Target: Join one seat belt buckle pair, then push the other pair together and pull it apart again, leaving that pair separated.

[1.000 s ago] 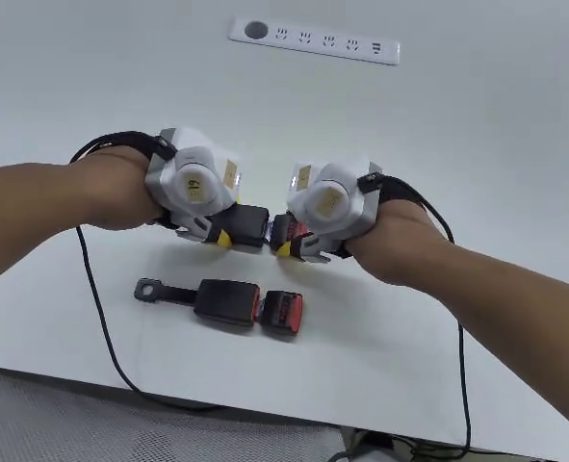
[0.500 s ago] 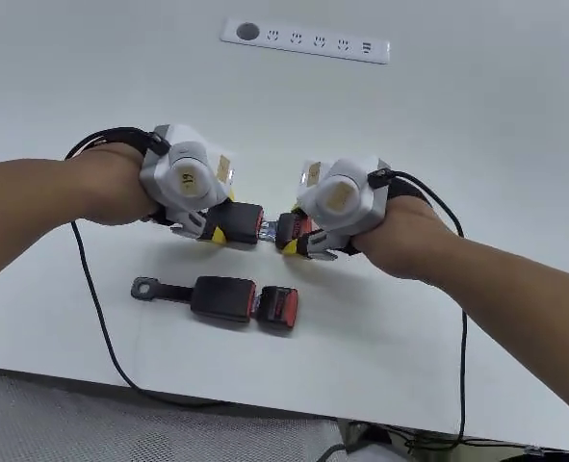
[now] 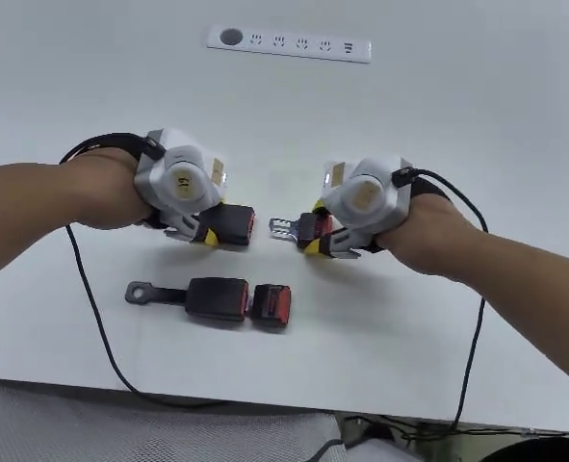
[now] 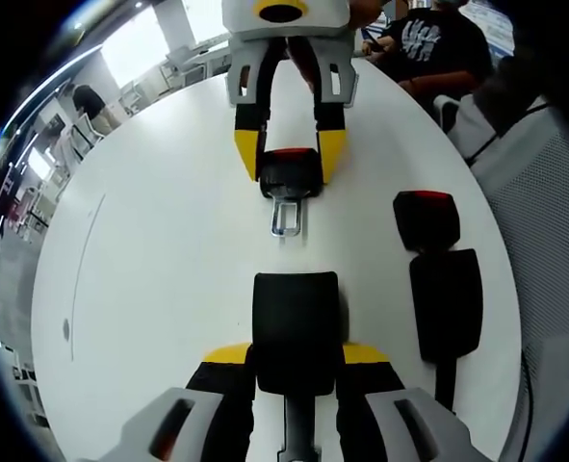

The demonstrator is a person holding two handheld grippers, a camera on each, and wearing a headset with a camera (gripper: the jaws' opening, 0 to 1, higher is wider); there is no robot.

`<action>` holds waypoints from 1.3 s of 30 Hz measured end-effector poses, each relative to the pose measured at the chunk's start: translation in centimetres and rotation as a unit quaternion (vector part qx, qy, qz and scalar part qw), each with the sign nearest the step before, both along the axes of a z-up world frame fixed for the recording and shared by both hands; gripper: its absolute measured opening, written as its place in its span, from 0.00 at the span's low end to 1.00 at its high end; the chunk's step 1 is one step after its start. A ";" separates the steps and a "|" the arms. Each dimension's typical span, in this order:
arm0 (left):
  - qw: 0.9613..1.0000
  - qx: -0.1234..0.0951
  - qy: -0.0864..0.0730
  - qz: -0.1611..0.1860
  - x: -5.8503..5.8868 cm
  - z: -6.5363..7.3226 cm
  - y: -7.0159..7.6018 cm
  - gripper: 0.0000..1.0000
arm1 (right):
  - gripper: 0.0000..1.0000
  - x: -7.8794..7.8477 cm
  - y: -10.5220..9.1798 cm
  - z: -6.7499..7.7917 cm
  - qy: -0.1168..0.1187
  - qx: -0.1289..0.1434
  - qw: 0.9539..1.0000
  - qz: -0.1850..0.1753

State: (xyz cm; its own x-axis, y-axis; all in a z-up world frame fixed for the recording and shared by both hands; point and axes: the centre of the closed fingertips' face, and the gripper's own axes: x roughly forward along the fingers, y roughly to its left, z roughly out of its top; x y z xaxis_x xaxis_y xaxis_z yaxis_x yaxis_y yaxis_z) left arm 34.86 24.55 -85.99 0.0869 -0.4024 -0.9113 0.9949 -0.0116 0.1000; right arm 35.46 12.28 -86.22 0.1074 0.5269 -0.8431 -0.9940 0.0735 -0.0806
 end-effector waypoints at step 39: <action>0.999 0.010 -0.023 0.028 -0.1 1.5 1.3 0.38 | 0.54 -2.0 -10.0 1.1 0.005 -0.053 0.996 -0.070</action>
State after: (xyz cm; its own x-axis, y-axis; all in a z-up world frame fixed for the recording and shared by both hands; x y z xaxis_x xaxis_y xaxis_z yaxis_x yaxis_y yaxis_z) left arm 34.80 25.82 -84.50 0.1513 -0.3782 -0.9133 0.9883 0.0421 0.1463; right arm 33.45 2.26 -85.13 0.1647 0.4150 -0.8948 -0.9755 0.2028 -0.0855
